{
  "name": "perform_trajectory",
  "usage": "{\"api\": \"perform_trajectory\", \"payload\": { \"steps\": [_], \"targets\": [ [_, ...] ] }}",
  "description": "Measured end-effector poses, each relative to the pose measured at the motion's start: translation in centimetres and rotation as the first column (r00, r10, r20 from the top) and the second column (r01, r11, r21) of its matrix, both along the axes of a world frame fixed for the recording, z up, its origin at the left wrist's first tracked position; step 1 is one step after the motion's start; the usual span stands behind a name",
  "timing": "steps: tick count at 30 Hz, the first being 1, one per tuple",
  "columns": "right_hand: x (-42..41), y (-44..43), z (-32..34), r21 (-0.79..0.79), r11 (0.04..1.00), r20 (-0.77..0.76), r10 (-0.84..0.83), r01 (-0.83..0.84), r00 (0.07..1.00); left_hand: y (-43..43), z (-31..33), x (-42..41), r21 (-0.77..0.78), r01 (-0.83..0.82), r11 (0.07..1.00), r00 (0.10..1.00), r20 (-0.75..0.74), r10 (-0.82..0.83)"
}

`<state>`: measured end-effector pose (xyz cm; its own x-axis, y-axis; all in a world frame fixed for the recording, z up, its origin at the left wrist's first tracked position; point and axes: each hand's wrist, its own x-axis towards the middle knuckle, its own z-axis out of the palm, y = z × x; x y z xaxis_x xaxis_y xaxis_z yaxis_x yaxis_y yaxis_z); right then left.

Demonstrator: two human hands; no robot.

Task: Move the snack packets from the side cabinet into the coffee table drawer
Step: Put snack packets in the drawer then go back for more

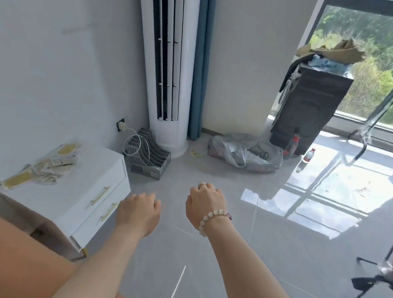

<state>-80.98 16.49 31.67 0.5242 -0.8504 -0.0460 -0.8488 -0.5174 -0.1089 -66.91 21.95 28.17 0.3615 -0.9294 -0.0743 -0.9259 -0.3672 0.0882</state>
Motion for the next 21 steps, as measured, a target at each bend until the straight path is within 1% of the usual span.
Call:
{"api": "perform_trajectory", "payload": {
  "steps": [3, 6, 11, 14, 17, 21],
  "targets": [
    [2.0, -3.1, 0.4, -0.012, 0.997, 0.025, 0.083, -0.082, 0.996, -1.4, -0.4, 1.7, 0.036, -0.065, 0.997, 0.998, 0.029, 0.064],
    [5.3, -5.1, -0.3, 0.014, 0.987, 0.032, 0.161, -0.161, 0.987, -3.1, -0.5, 3.8, 0.052, -0.144, 0.988, 0.989, 0.032, 0.143],
    [10.9, -8.7, -1.2, 0.032, 0.958, -0.007, 0.285, -0.284, 0.959, -6.8, -1.2, 8.4, 0.051, -0.219, 0.974, 0.975, 0.035, 0.217],
    [14.8, -12.0, -0.6, 0.002, 0.945, -0.008, 0.328, -0.328, 0.945, -9.6, -0.8, 12.1, 0.052, -0.241, 0.969, 0.97, 0.031, 0.239],
    [19.2, -15.0, 0.1, -0.01, 0.932, 0.006, 0.363, -0.363, 0.932, -11.6, -0.6, 16.6, 0.044, -0.315, 0.948, 0.949, 0.016, 0.314],
    [23.4, -17.7, -0.7, 0.0, 0.924, -0.052, 0.382, -0.382, 0.923, -14.7, -0.7, 21.3, 0.024, -0.379, 0.925, 0.925, -0.003, 0.379]
  ]
}}
